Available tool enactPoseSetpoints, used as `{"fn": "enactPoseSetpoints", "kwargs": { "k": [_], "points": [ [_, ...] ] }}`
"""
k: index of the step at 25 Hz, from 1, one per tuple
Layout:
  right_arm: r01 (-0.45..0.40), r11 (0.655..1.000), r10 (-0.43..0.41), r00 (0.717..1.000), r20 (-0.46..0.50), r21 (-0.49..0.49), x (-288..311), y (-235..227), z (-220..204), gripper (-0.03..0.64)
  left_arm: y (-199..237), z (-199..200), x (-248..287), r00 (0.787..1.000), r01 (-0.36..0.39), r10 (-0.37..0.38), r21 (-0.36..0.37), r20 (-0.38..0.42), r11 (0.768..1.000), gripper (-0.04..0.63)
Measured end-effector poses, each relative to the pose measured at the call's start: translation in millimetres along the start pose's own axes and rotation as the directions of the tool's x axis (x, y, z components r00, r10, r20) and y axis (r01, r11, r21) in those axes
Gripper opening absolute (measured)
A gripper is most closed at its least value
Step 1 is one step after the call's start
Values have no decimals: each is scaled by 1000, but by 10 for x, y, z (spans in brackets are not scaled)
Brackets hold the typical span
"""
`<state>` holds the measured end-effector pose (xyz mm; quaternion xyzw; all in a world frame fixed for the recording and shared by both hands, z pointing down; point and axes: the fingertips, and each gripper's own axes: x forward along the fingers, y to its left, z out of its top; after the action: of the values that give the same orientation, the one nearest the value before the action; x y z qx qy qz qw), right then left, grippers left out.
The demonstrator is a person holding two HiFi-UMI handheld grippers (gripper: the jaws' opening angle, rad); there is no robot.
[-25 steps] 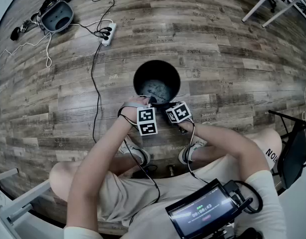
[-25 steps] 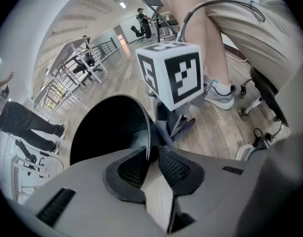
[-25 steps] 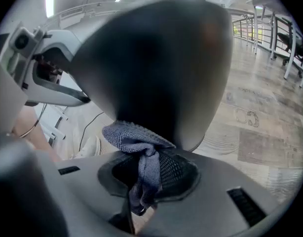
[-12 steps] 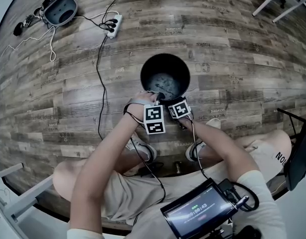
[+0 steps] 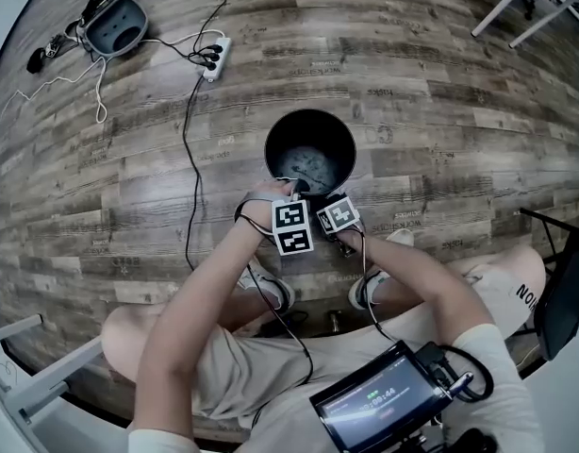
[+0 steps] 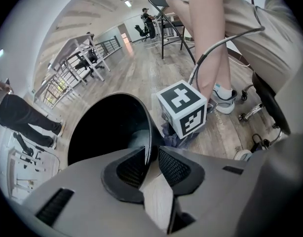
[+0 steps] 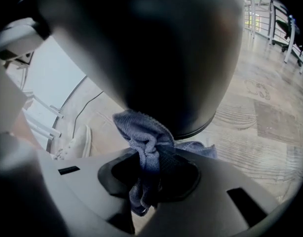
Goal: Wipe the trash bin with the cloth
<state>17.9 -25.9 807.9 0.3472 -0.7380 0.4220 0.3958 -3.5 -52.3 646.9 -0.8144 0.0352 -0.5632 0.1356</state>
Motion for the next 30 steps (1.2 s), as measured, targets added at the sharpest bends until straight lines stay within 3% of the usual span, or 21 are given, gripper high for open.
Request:
{"fn": "enactPoseSetpoints", "kwargs": {
  "k": [3,8,14,16,24,30],
  "points": [
    [-76,997,76,997,-35,4,-300,208,-80,80,-32,-1,-15,1000,31,-31,-18,-3,999,103],
    [-121,992,120,992,-36,-21,-797,455,-30,80,57,-161,-65,999,-10,13,43,-52,999,144],
    [-151,988,152,988,37,-32,-1329,684,196,80,144,-392,-21,991,-78,98,215,-87,973,144],
    [-161,987,163,985,59,-28,-1516,765,244,80,135,-384,-15,991,-81,104,232,-88,969,144],
    [-167,986,161,972,172,18,-1865,812,551,80,74,-250,26,991,-67,79,115,-107,991,138],
    [-117,992,107,977,184,42,-1783,602,645,80,-15,-98,44,987,-66,68,19,-147,998,128]
  ]
}}
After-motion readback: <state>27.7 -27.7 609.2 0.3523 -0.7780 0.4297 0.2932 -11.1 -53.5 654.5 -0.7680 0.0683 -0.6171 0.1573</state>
